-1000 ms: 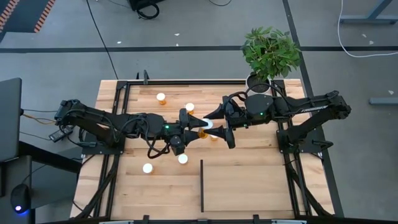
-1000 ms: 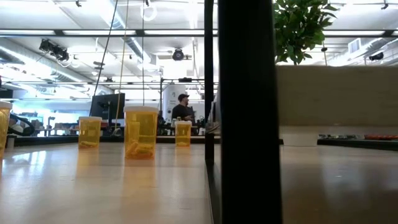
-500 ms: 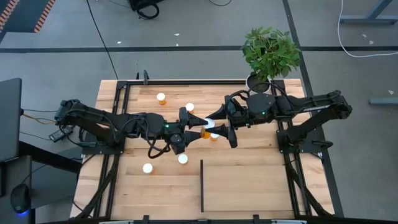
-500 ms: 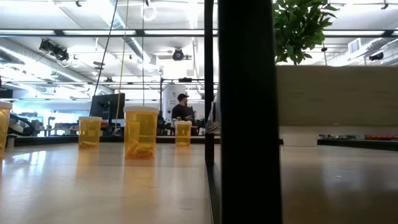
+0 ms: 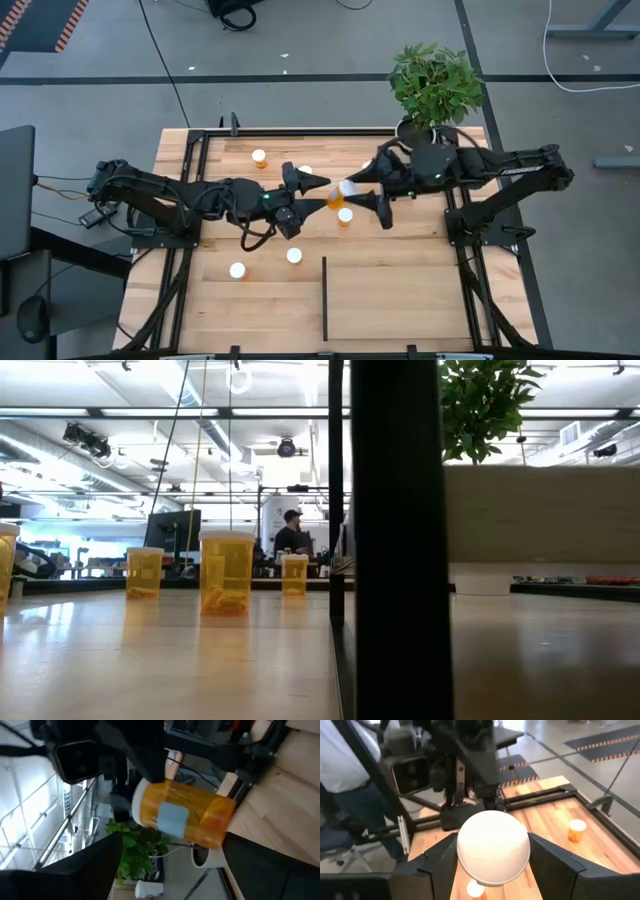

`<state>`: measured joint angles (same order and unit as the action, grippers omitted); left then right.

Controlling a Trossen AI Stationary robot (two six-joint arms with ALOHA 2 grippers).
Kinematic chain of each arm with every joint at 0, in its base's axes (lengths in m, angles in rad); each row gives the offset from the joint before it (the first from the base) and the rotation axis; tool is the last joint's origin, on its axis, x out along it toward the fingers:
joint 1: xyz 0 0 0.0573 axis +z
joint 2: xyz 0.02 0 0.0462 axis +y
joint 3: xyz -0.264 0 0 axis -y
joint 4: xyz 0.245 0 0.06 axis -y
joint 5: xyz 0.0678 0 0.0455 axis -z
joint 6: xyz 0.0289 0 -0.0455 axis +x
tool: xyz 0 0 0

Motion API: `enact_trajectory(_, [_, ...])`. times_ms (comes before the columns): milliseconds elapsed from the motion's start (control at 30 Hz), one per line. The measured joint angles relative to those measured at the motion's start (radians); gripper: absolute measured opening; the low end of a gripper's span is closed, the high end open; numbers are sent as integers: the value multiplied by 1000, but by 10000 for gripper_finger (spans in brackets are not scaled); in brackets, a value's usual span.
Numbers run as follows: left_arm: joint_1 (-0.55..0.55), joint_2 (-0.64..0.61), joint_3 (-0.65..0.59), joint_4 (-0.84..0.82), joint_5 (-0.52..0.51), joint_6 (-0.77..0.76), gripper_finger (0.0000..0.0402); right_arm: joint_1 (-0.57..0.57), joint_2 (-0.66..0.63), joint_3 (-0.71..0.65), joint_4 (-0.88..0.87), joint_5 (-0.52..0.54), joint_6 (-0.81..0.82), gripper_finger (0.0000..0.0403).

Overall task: Pick and place medicine bottles onto shelf by color
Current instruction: Put the orange pill bottle on the shelf

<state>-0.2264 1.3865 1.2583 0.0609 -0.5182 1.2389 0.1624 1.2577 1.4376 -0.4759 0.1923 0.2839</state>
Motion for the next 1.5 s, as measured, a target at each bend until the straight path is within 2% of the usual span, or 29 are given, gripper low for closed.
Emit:
enact_trajectory(233, [6, 0, 0, -9, -11, -3, 346, -22, -79, 0, -43, 53, 30, 229])
enact_trajectory(333, [19, 0, 0, -19, -93, -7, 346, -19, -107, 0, -130, 34, 52, 229])
enact_trajectory(433, [35, 0, 0, -19, -191, -87, 346, 13, -115, 0, -255, -3, 78, 229])
enact_trajectory(500, [39, -7, 0, -24, -231, -227, 346, 44, -108, 0, -321, -14, 80, 229])
enact_trajectory(700, [13, -30, 2, -51, -267, -898, 346, 126, -56, -1, -403, -7, 67, 229])
enact_trajectory(800, [-5, -38, 0, -112, -183, -1167, 346, 168, -20, -1, -409, -7, 113, 229])
enact_trajectory(900, [-8, -43, 2, -176, 2, -1378, 346, 212, 13, -1, -427, -2, 157, 229])
enact_trajectory(1000, [-8, -38, 2, -299, 207, -1497, 346, 254, 31, -4, -502, 45, 294, 229])
enact_trajectory(1100, [-15, -26, 0, -400, 311, -1548, 346, 307, 24, -24, -524, 106, 405, 229])
enact_trajectory(1167, [-27, -24, -2, -421, 319, -1558, 346, 358, 16, -40, -525, 146, 456, 229])
enact_trajectory(1333, [-49, -20, 0, -327, 284, -1560, 346, 513, 15, -86, -615, 230, 527, 229])
enact_trajectory(1500, [-53, -20, 0, -298, 160, -1586, 346, 717, -12, -181, -659, 336, 683, 229])
